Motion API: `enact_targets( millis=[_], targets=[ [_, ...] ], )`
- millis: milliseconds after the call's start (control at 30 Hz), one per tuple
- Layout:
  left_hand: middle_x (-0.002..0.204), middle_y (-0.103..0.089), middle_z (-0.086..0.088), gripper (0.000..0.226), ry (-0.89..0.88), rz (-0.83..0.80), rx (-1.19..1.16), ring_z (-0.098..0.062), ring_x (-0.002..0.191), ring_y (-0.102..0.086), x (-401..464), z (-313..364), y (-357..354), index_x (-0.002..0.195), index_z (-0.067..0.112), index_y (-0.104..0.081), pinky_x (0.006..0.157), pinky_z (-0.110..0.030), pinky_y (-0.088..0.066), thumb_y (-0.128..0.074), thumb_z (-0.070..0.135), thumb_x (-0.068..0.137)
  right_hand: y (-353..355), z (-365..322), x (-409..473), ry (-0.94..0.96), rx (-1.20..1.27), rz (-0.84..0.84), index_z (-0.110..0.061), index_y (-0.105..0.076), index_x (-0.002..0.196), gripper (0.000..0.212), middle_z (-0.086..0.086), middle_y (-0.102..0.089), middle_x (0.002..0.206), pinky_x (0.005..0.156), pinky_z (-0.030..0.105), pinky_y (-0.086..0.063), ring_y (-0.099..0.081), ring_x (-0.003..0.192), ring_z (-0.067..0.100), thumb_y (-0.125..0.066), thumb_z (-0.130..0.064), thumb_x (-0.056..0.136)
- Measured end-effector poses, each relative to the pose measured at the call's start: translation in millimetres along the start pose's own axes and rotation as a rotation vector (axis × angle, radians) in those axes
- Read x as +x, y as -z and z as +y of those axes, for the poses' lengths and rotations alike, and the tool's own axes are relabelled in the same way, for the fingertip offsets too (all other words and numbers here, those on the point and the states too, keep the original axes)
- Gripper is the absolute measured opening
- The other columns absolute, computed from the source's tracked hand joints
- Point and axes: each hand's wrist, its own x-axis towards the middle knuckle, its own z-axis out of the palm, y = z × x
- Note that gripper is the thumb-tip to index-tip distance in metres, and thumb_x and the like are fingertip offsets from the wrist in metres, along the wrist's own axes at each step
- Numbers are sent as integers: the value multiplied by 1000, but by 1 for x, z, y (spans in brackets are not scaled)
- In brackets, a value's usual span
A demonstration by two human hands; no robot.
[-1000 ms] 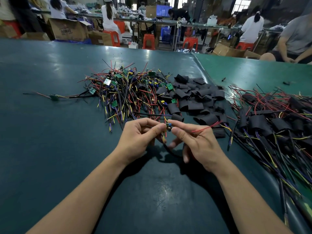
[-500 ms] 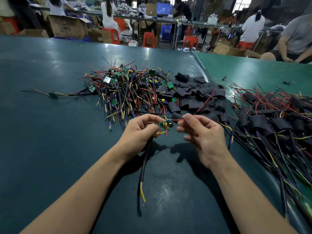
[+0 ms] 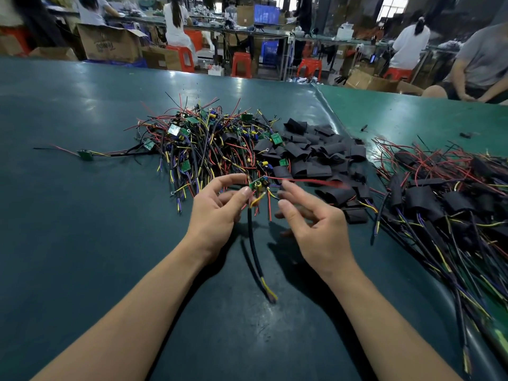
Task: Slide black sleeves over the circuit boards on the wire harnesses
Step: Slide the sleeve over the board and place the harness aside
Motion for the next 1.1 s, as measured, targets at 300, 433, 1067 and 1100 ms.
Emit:
enact_targets(
  millis=[300, 433, 1067, 1100],
  targets=[
    [69, -72, 8, 19, -37, -369, 259, 2, 64, -63, -14, 4, -3, 91, 7, -72, 64, -10, -48, -62, -9, 88, 4, 9, 2, 349, -412, -246, -9, -64, 123, 46, 1, -69, 115, 91, 30, -51, -64, 101, 13, -67, 7, 80],
    [56, -66, 2, 18, -99, -233, 365, -7, 47, -45, -13, 6, -3, 84, 4, -74, 48, -19, -34, -62, 12, 94, 6, 0, 4, 2, -43, -54, -17, -56, 84, 12, 5, -67, 71, 58, 35, -51, -63, 63, 25, -64, -19, 93],
    [59, -68, -1, 20, -180, -127, 533, -4, 48, -58, -12, 1, -5, 78, 9, -73, 51, -17, -43, -65, 19, 94, 18, 5, 15, -394, 575, 156, -17, -38, 88, 24, 0, -42, 62, 40, 23, -32, -35, 45, 14, -55, -12, 71],
    [60, -68, -1, 19, -206, -115, 562, -10, 51, -61, -13, 0, -5, 78, 10, -72, 52, -23, -47, -65, 19, 93, 20, 8, 17, -340, 519, 218, -17, -38, 87, 23, 1, -45, 60, 39, 24, -34, -37, 43, 14, -55, -10, 74]
  ],
)
